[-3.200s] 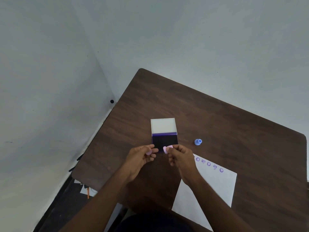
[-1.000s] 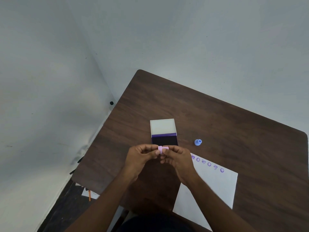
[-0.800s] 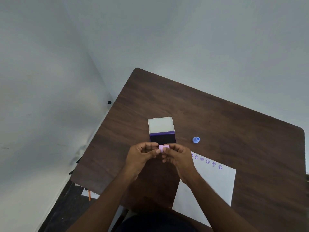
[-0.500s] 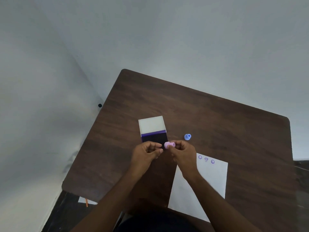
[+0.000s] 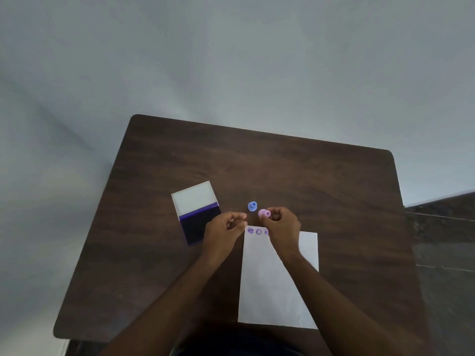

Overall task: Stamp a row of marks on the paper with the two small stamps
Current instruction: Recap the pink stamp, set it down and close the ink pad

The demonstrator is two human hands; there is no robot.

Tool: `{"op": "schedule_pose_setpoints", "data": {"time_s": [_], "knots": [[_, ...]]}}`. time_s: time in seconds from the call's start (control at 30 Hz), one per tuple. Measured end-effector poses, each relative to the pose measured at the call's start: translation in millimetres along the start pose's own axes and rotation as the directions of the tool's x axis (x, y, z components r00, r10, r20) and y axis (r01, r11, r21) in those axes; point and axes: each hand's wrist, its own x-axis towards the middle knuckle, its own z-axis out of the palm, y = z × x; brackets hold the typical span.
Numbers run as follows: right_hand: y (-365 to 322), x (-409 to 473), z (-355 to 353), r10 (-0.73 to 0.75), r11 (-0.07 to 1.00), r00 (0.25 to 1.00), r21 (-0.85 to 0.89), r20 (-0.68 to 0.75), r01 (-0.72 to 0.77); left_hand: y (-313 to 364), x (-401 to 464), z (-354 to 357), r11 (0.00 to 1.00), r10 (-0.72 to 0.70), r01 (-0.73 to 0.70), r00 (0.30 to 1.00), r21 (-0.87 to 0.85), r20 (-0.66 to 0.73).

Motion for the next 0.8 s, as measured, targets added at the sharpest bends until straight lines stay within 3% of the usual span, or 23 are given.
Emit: {"op": "schedule_pose_setpoints", "data": {"time_s": [0.47, 0.8], "knots": [[5.0, 29.9, 13.9, 0.035, 0.988, 0.996, -0.153, 0.082, -0.022, -0.1, 25.0, 27.0, 0.99, -0.049, 0.046, 0.999, 0.133, 0.022], [5.8, 30.5, 15.8, 0.065, 0.979, 0.993, -0.199, 0.098, -0.044, 0.0, 24.5, 29.6, 0.993, -0.039, 0.037, 0.999, 0.116, 0.02]]}}
